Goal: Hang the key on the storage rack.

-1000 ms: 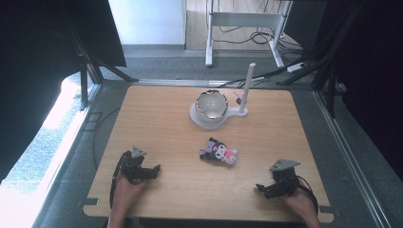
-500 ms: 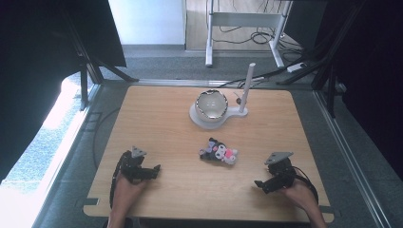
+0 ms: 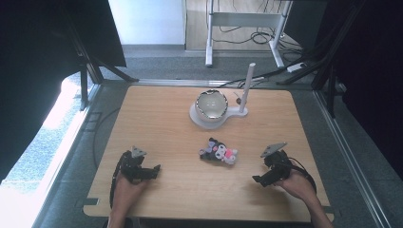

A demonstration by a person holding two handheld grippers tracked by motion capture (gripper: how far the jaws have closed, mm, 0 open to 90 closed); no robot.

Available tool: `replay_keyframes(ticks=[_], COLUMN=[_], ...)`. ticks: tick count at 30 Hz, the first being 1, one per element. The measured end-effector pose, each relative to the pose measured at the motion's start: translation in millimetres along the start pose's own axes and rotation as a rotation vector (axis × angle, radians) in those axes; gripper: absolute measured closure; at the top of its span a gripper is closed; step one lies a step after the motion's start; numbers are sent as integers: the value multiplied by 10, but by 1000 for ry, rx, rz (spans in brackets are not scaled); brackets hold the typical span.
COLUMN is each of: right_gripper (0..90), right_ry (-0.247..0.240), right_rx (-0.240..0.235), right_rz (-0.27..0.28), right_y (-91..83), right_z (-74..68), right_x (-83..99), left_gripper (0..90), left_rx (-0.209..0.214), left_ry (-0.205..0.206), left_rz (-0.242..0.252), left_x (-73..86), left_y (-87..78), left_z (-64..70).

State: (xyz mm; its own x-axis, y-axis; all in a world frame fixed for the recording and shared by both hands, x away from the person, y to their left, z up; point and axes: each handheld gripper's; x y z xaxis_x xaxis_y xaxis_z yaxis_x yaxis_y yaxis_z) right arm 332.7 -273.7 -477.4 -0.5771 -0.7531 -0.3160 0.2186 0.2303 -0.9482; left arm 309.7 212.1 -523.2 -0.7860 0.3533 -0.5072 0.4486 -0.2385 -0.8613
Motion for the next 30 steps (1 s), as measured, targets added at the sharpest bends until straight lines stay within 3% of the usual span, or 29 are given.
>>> replay_keyframes(ticks=[8,30], right_gripper=[7,56], right_ry=[-38,-93], right_rx=[-6,-58], right_rz=[-61,-135], right_y=[-10,18], right_z=[-1,-2], right_x=[-169,-566], left_gripper=[11,11], left_rx=[0,-1], left_ry=[2,1], left_rz=[-2,-3], left_x=[0,0], left_y=[-1,-1], left_z=[-1,-1])
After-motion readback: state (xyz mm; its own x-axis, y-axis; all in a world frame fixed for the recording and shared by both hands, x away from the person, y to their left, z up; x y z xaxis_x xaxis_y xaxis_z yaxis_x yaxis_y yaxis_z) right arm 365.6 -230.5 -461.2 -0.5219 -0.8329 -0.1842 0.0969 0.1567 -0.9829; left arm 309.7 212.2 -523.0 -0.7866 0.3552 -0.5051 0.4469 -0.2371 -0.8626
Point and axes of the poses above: each handheld gripper's, and its own axes: y roughly forward along the jaws, x roughly out of its underside, z roughly to its right, and after that the axes turned 11 degrees about -z, right-handed
